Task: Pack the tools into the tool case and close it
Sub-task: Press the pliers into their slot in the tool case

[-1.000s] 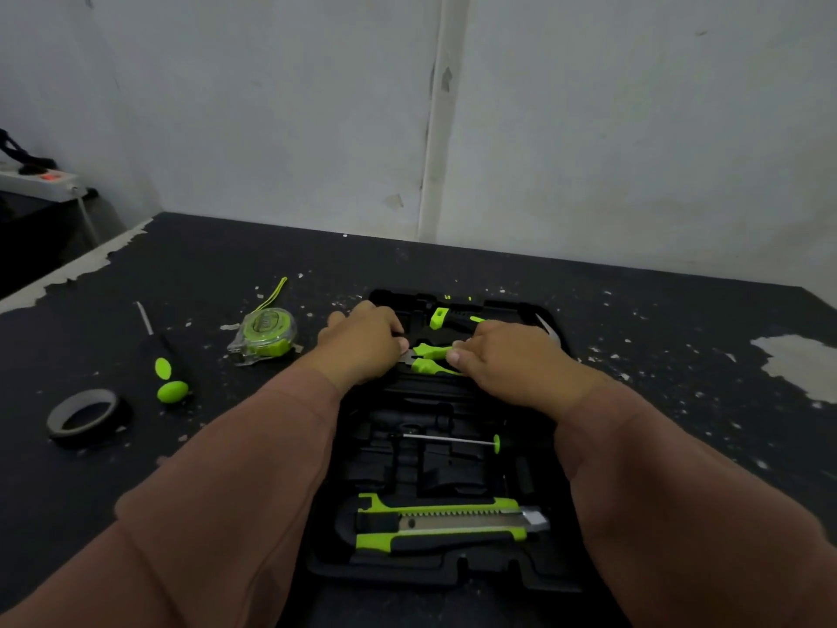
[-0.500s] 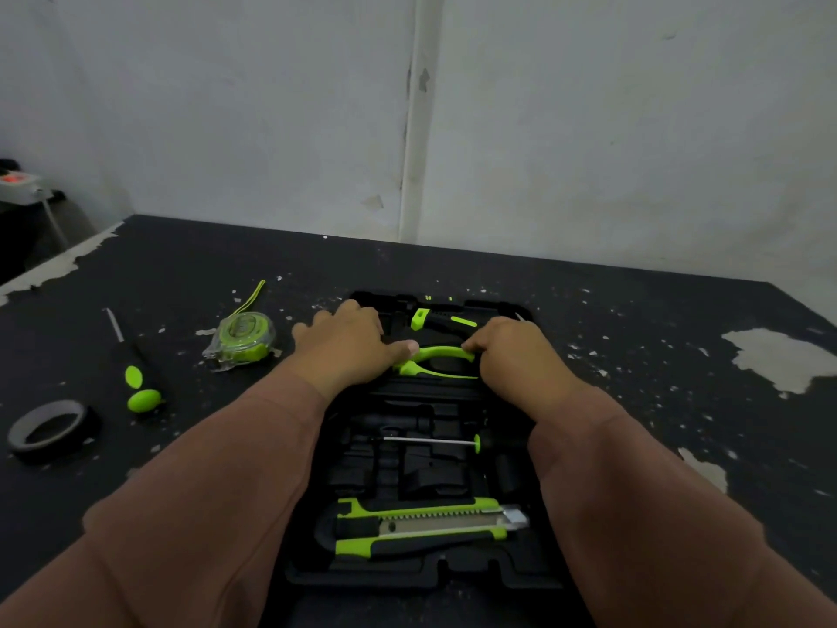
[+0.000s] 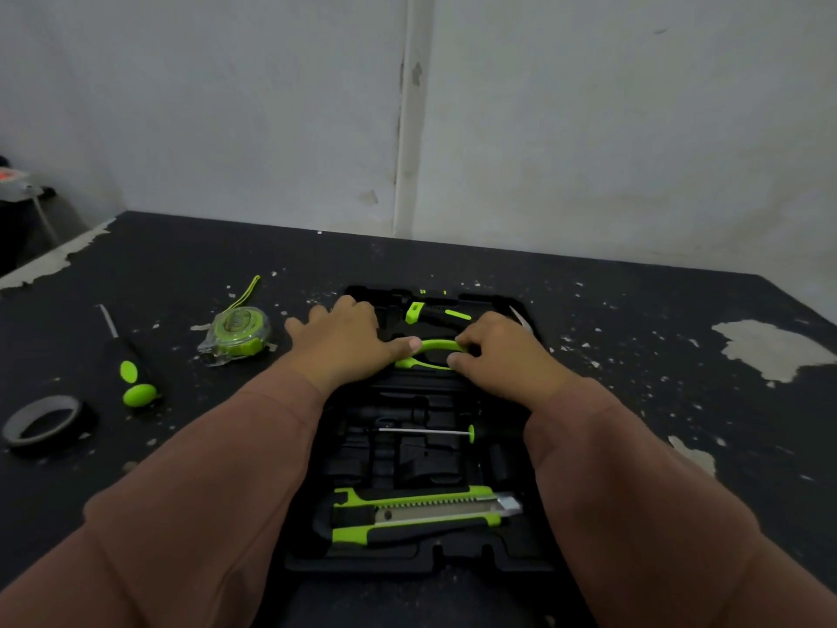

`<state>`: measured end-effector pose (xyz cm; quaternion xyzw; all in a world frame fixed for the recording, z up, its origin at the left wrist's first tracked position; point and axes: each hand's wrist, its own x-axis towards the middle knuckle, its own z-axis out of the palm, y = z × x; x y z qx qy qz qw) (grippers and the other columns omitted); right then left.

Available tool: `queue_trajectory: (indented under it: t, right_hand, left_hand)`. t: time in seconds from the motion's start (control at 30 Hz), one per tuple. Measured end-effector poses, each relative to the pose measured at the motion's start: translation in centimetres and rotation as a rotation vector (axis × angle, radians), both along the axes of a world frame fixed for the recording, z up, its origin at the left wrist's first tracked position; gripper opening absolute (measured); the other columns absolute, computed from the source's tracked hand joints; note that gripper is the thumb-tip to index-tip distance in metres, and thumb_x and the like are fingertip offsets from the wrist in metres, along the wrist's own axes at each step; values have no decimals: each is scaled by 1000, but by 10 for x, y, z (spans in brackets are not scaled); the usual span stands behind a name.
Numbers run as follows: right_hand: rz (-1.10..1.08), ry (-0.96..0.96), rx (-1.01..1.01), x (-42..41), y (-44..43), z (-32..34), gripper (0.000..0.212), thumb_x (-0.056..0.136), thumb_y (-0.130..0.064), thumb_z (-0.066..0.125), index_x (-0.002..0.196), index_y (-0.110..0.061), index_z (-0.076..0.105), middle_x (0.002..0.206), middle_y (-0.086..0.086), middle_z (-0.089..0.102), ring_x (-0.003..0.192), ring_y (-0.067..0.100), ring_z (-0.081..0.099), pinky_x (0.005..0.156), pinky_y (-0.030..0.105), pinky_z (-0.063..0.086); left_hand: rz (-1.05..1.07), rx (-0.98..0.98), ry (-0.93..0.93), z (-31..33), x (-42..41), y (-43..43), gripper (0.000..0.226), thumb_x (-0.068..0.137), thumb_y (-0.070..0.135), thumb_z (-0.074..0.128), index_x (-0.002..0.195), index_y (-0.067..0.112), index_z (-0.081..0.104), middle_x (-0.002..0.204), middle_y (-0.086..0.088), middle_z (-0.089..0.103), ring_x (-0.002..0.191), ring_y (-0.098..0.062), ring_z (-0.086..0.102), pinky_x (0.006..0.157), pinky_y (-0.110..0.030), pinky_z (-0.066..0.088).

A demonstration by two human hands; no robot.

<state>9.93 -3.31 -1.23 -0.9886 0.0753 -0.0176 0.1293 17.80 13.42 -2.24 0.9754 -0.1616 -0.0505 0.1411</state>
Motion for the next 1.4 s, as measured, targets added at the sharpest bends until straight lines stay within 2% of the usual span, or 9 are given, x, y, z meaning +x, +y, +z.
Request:
queue_trajectory:
  t: [0.17, 0.37, 0.63, 0.8, 0.9, 1.03, 1.1, 1.2, 1.4]
  right_hand:
    - [-14, 82, 86, 5, -6, 3, 42, 81, -42, 64, 115, -17, 59, 122, 7, 48, 114, 25, 48, 98, 34, 40]
    - [-22, 76, 97, 11, -7, 1, 43, 77, -42, 68, 110, -17, 58, 103, -1, 41, 110, 26, 49, 95, 35, 42]
    - [-15, 36, 97, 11, -8, -4, 39, 75, -43, 68, 103, -18, 58, 101, -1, 41, 108, 26, 47, 91, 35, 40]
    - [-25, 50, 72, 9, -5, -2, 37, 76, -44, 67, 100, -18, 57, 101, -1, 43, 107, 26, 48, 90, 34, 39]
    - [-37, 78, 47, 6, 0, 3, 37, 79, -44, 64, 103, -17, 57, 109, 6, 49, 109, 28, 49, 93, 36, 39]
    - [-85, 126, -39, 0, 15, 10, 39, 89, -41, 50, 114, -11, 56, 124, 13, 48, 116, 32, 49, 93, 35, 37]
    - [-114, 116, -81, -5, 29, 10, 42, 91, -41, 44, 117, -9, 54, 128, 16, 48, 120, 35, 47, 97, 39, 37]
    - [-107, 104, -53, -15, 52, 8, 47, 90, -42, 46, 121, -8, 51, 129, 18, 47, 121, 36, 44, 97, 41, 40]
    - [90, 26, -23, -33, 118, 13, 52, 87, -38, 52, 133, -16, 43, 129, 13, 43, 124, 33, 40, 102, 40, 40]
  left_hand:
    - [-14, 18, 51, 2, 3, -1, 71, 64, 82, 48, 112, 30, 53, 130, 0, 43, 126, -35, 36, 103, -56, 23]
    - [-14, 26, 49, 3, 4, -3, 66, 67, 79, 50, 112, 30, 53, 131, -2, 41, 126, -37, 35, 102, -56, 22]
    - [-8, -19, 30, -1, 1, -1, 67, 66, 80, 48, 113, 32, 53, 129, 0, 43, 123, -35, 37, 100, -54, 24]
    - [-3, -17, -25, 2, -7, 1, 66, 70, 77, 48, 115, 29, 53, 129, -1, 46, 121, -35, 45, 106, -57, 19]
    - [-3, -26, -61, 7, -12, 9, 56, 76, 68, 50, 116, 28, 52, 129, -2, 47, 118, -33, 50, 107, -61, 19]
    - [-3, -71, -47, 10, -27, 20, 48, 81, 60, 51, 117, 29, 52, 129, -3, 46, 120, -31, 47, 101, -54, 27]
    - [-18, -100, -56, 12, -37, 29, 44, 81, 57, 51, 116, 30, 52, 127, -3, 47, 120, -30, 46, 98, -51, 30]
    - [-45, -138, -68, 12, -50, 44, 41, 82, 54, 52, 115, 30, 51, 125, -2, 47, 118, -28, 47, 97, -47, 35]
    - [5, -263, -172, 12, -69, 94, 35, 85, 47, 54, 116, 31, 52, 125, 4, 49, 119, -21, 46, 97, -41, 36]
